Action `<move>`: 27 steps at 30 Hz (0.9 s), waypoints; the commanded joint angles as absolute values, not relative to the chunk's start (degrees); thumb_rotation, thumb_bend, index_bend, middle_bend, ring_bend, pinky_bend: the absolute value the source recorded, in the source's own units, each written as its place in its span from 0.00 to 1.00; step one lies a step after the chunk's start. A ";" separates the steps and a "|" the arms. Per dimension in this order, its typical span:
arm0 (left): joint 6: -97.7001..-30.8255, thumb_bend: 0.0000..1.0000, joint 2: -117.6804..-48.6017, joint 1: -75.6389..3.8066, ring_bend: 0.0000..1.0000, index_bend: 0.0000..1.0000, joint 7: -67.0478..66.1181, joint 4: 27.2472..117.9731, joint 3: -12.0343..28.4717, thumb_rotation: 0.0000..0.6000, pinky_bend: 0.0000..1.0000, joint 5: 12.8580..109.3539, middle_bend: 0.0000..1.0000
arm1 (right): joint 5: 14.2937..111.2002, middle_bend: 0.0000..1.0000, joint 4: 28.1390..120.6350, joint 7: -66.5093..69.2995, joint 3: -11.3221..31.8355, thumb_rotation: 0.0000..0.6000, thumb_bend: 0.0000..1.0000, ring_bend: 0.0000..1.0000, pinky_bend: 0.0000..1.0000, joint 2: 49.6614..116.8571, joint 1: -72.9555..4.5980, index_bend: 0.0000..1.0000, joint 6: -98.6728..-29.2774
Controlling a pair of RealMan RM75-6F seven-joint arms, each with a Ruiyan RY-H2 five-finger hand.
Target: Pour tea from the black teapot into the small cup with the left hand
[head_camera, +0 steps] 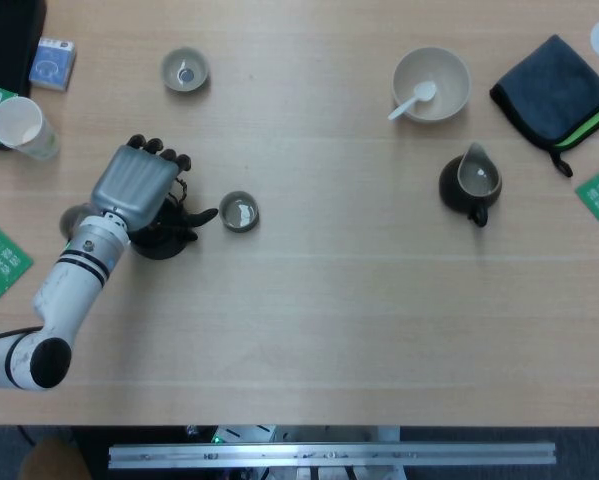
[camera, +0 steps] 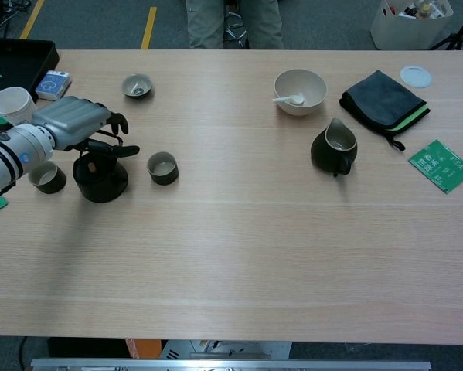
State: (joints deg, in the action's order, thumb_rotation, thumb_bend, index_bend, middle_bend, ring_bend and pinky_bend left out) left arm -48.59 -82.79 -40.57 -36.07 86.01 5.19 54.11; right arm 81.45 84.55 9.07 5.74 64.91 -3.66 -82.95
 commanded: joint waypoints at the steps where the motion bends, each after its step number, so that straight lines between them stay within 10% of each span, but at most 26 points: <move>1: -48.84 0.11 -83.23 -41.08 0.19 0.28 -36.58 85.32 4.69 0.02 0.18 53.17 0.33 | 81.40 0.20 84.49 9.11 5.75 1.00 0.01 0.13 0.14 64.90 -3.60 0.18 -82.97; 27: -53.95 0.11 -81.33 -41.26 0.34 0.47 -36.96 88.66 1.64 0.06 0.18 55.91 0.48 | 81.61 0.20 84.10 9.42 5.71 1.00 0.01 0.13 0.14 65.21 -3.43 0.18 -83.09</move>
State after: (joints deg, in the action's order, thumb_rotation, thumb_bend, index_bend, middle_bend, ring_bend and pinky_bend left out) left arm -53.83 -81.44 -41.31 -36.93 88.53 1.73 55.80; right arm 81.61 84.10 9.43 5.71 65.21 -3.43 -83.09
